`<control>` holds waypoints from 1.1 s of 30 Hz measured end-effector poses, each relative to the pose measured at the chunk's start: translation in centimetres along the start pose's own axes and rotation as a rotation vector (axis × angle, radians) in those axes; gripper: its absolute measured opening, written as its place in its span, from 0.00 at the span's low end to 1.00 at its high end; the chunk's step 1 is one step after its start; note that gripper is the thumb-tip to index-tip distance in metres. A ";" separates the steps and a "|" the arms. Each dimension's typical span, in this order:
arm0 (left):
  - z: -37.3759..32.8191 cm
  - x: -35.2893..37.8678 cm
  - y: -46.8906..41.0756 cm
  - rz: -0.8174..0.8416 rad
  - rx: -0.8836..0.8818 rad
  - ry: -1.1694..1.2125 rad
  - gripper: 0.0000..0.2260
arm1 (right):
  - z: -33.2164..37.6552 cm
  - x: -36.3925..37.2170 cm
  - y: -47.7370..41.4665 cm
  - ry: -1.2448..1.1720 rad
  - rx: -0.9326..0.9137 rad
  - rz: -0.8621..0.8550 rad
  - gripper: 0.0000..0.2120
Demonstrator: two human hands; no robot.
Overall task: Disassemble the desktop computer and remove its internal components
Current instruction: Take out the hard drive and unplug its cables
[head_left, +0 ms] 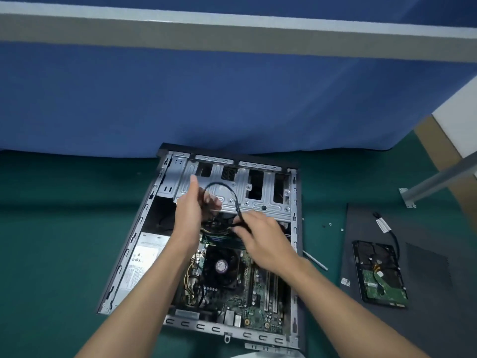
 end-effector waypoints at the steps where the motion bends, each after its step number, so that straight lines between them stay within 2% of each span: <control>1: -0.2 0.6 0.1 0.032 -0.003 0.024 0.22 | 0.2 -1.4 -0.3 -0.050 0.003 -0.029 0.08; 3: -0.3 2.3 0.5 0.127 0.037 -0.052 0.18 | 0.1 -4.4 -0.7 -0.186 0.064 -0.147 0.10; 5: 0.6 3.9 1.1 0.247 0.103 -0.254 0.14 | -0.7 -7.4 -1.0 -0.367 0.182 -0.319 0.12; 8: 2.2 6.4 2.9 0.516 0.210 -0.571 0.17 | -1.9 -10.9 -1.1 -0.774 0.327 -0.514 0.12; 10: 2.7 7.9 4.6 0.658 0.190 -0.614 0.21 | -2.6 -12.6 -1.0 -1.042 0.381 -0.580 0.12; 13: 2.5 10.4 6.9 0.733 0.070 -0.544 0.24 | -3.9 -14.3 -0.2 -1.273 0.444 -0.635 0.12; 16: 2.2 13.2 8.7 0.719 0.021 -0.508 0.15 | -5.8 -15.5 1.6 -1.295 0.515 -0.693 0.10; 18: 2.1 14.8 9.3 0.613 0.022 -0.486 0.08 | -7.4 -16.0 3.2 -1.294 0.576 -0.742 0.09; 21: 2.3 17.2 9.5 0.433 -0.017 -0.413 0.04 | -10.3 -15.8 5.8 -1.347 0.722 -0.760 0.08; 23: 2.9 19.1 10.0 0.397 -0.045 -0.379 0.04 | -12.2 -15.5 7.9 -1.247 0.823 -0.741 0.09; 25: 3.8 21.0 10.7 0.417 -0.033 -0.377 0.05 | -14.2 -14.9 9.9 -1.181 0.914 -0.708 0.10; 29: 5.7 24.7 13.4 0.527 0.084 -0.459 0.16 | -17.0 -12.7 12.8 -1.368 1.104 -0.631 0.11; 31: 6.8 26.2 14.8 0.587 0.117 -0.479 0.19 | -18.8 -12.3 14.0 -1.338 1.131 -0.657 0.09; 32: 7.5 26.7 15.3 0.605 0.118 -0.488 0.20 | -19.8 -12.6 14.6 -1.270 1.128 -0.686 0.15; 33: 8.1 27.1 15.7 0.618 0.112 -0.501 0.21 | -20.9 -12.9 15.1 -1.187 1.109 -0.704 0.25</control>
Point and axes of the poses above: each hand's wrist, its own y-axis away from the middle knuckle, its own x-axis out of the palm, z = x × y, the point moved 7 cm from there along -y, towards the middle knuckle, and after that the axes turned 11 degrees about -z, right-handed, at the moved point
